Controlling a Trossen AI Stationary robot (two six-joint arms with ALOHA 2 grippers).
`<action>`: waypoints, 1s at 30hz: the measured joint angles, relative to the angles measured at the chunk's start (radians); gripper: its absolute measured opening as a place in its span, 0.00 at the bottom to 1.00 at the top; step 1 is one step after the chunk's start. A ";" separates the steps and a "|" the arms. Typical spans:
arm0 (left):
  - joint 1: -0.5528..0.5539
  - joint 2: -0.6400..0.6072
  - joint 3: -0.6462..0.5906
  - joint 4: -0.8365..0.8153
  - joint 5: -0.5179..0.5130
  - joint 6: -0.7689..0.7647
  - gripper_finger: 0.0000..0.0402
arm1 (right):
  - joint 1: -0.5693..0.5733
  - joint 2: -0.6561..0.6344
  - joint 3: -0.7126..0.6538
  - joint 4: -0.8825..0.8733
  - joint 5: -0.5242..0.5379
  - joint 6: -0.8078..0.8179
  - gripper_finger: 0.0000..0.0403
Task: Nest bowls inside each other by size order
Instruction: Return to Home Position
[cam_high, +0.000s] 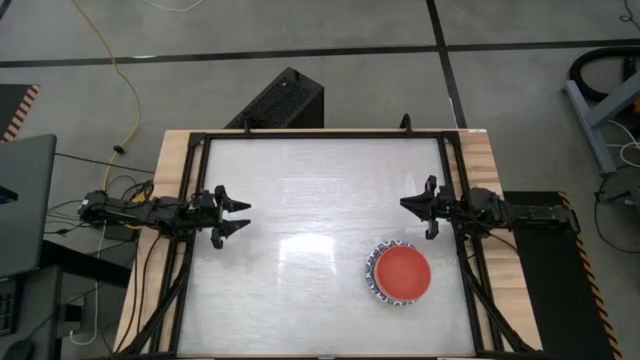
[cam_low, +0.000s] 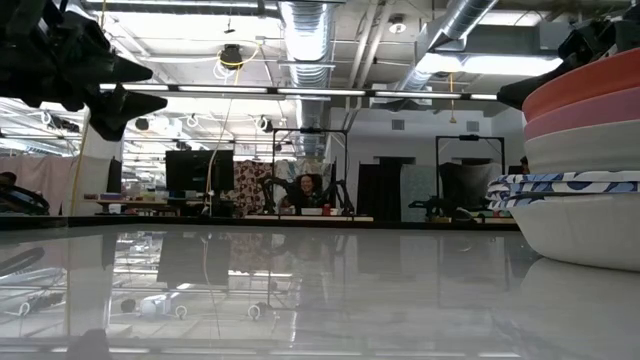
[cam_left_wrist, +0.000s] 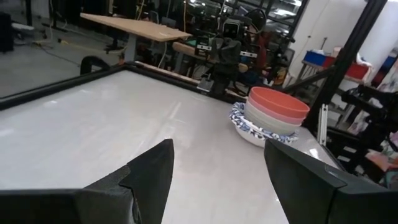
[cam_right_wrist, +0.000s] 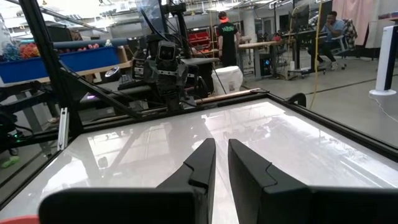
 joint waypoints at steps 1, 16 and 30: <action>0.000 0.000 0.000 0.000 0.000 0.008 0.60 | 0.000 0.000 0.000 0.000 0.000 0.000 0.16; 0.000 0.000 0.000 -0.001 0.003 -0.059 0.60 | 0.000 0.000 0.000 0.000 0.003 0.000 0.16; 0.000 0.000 0.000 0.001 0.003 -0.285 0.60 | 0.000 0.000 0.000 0.000 0.003 0.000 0.16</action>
